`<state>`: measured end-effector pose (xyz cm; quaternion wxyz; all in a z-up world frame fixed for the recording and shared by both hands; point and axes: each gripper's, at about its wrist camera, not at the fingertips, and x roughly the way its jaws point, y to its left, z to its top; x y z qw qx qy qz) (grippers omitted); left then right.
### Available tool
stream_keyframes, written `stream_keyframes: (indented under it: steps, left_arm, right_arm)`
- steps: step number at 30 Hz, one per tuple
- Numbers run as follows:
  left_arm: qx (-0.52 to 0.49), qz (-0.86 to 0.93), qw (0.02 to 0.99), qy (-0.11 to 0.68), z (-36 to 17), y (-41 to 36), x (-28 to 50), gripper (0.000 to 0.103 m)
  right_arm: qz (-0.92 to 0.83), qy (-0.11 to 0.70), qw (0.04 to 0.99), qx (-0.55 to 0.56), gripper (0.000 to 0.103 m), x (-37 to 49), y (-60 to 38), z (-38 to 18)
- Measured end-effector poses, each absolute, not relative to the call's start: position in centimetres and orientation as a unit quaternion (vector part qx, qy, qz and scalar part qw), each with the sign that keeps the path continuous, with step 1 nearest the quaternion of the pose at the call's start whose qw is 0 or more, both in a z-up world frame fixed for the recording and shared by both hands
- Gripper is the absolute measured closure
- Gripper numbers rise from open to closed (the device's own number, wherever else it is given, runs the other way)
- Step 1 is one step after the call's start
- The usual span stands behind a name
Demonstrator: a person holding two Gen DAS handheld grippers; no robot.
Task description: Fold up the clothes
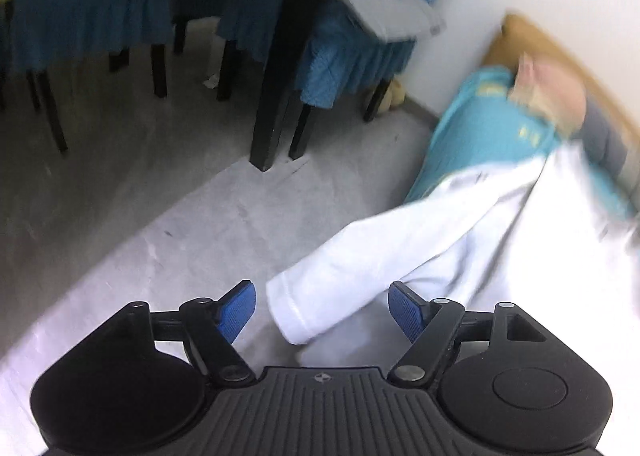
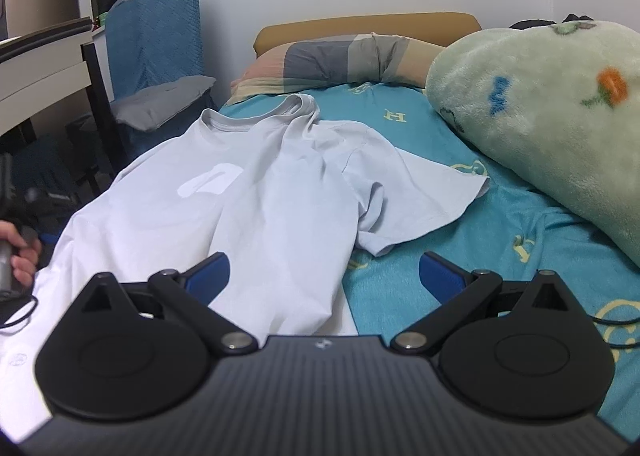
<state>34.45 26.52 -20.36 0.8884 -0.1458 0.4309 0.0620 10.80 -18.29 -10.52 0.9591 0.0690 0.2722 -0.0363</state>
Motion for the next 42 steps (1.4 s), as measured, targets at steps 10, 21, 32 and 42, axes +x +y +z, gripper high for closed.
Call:
stream_keyframes:
  steps: [10, 21, 32, 42]
  left_arm:
    - [-0.018, 0.169, 0.883, 0.437, -23.1, 25.1, 42.2, 0.031]
    - [-0.099, 0.224, 0.899, 0.364, -15.3, 25.6, 39.0, 0.021]
    - [-0.018, 0.054, 0.943, 0.329, -5.5, 7.4, 18.4, 0.004]
    - [-0.035, -0.057, 0.909, 0.411, -7.2, -5.0, 2.4, 0.007]
  right_arm:
    - [-0.059, 0.244, 0.965, 0.081, 0.0, 12.4, -18.2, -10.8]
    - [-0.068, 0.251, 0.961, 0.095, 0.0, 13.6, -19.0, -11.6]
    - [-0.015, 0.224, 0.969, 0.099, 0.004, 10.8, -19.4, -9.5]
    - [0.0, 0.216, 0.965, 0.149, 0.004, 5.0, -22.8, -5.0]
